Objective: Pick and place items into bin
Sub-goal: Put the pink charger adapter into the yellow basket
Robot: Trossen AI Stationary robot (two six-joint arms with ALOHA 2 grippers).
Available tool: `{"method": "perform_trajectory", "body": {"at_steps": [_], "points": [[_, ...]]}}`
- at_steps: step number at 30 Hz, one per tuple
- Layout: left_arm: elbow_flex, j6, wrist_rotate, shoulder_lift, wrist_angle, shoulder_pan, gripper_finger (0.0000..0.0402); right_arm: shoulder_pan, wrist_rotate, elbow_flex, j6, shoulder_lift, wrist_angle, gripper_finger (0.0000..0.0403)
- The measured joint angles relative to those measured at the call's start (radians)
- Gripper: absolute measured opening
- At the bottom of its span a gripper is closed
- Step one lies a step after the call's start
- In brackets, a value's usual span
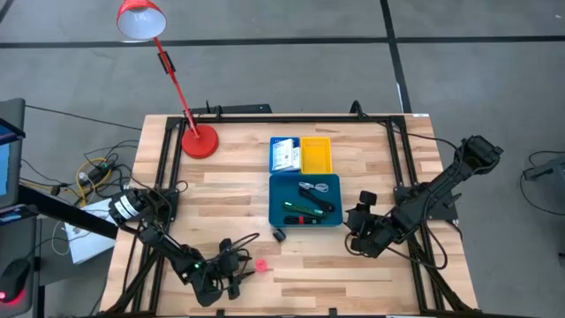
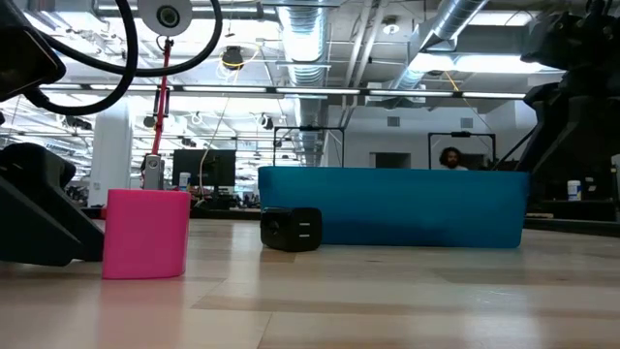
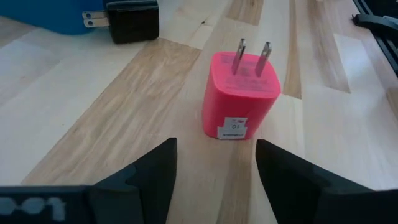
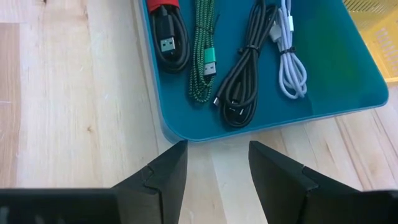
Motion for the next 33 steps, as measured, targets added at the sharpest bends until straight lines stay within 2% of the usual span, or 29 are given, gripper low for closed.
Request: {"method": "perform_trajectory", "body": {"at_steps": [12,25,33], "points": [[0.001,0.01,0.006,-0.001,-0.009,0.012,0.0208,-0.002,-0.001,0.0,0.0,0.0,0.008,0.0166],[0.002,0.046,0.03,-0.002,-0.008,0.028,0.0285,-0.003,-0.001,0.0,0.008,0.0,0.012,0.0165],[0.002,0.116,0.05,-0.001,0.0,0.067,0.029,-0.003,-0.001,0.0,0.008,0.0,0.019,0.0164]]}}
